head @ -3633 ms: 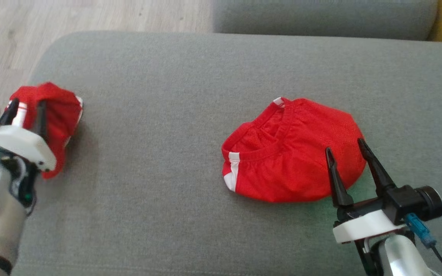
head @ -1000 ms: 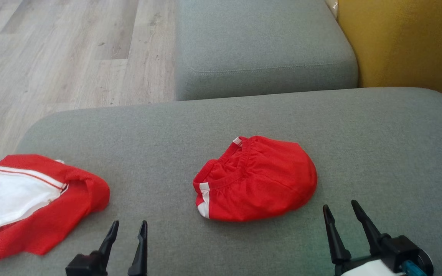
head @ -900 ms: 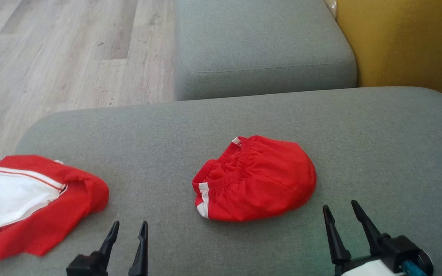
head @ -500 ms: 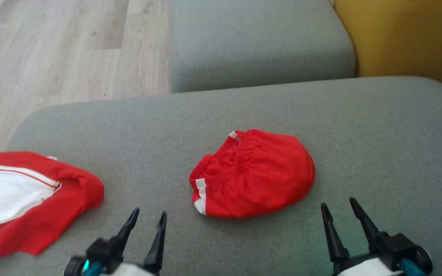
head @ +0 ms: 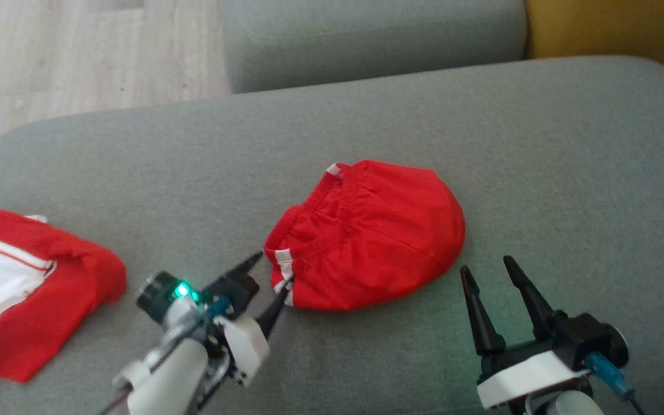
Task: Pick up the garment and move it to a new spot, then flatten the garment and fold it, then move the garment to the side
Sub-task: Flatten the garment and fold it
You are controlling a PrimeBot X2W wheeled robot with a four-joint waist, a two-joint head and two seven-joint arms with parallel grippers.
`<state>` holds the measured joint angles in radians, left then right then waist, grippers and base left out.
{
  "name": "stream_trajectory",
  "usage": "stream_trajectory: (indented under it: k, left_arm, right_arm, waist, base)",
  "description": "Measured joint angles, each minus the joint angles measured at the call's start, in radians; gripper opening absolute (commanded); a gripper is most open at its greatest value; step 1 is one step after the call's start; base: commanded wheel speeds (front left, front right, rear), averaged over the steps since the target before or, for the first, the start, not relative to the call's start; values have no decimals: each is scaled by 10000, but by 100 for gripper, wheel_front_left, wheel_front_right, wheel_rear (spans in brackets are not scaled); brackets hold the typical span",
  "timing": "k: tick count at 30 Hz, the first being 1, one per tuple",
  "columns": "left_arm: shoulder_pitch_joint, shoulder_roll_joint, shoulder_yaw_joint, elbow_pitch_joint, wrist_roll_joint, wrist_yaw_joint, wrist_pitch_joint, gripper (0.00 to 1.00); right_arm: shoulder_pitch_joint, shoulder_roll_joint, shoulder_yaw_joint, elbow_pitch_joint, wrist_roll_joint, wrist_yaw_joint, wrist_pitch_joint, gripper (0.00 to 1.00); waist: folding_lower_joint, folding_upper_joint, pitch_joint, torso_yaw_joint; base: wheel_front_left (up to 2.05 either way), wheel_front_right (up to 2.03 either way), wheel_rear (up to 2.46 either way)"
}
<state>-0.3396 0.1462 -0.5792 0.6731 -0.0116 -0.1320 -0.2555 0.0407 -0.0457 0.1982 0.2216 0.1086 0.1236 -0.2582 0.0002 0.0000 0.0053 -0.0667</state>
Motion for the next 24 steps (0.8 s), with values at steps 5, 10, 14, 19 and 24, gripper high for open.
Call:
stream_trajectory:
  k: [5,10,14,19,24]
  left_arm:
    - [-1106,255,-685,884,-167,0,0,100]
    - [-1924,407,-1655,1388,-512,0,0,100]
    - [-2324,539,-2830,1902,-1020,0,0,76]
    - [-2584,809,-4305,1870,-2322,8,-12,0]
    - [-2643,1235,-5603,-58,-5637,4,2,0]
  right_arm:
    - [-100,-2,205,-61,-6,0,0,100]
    - [-288,-4,217,-54,-107,0,0,100]
    - [-657,-4,215,-105,-136,0,0,100]
    - [-752,-6,190,-104,-136,0,0,100]
    - [-730,-6,201,-88,-119,0,0,100]
  waist:
    - [0,0,418,-224]
    - [0,0,957,-375]
    - [1,0,1305,-514]
    - [-1,0,1309,-632]
    - [-3,0,1016,-679]
  base:
    - [0,0,0]
    - [0,0,0]
    - [0,0,0]
    - [0,0,0]
    - [0,0,0]
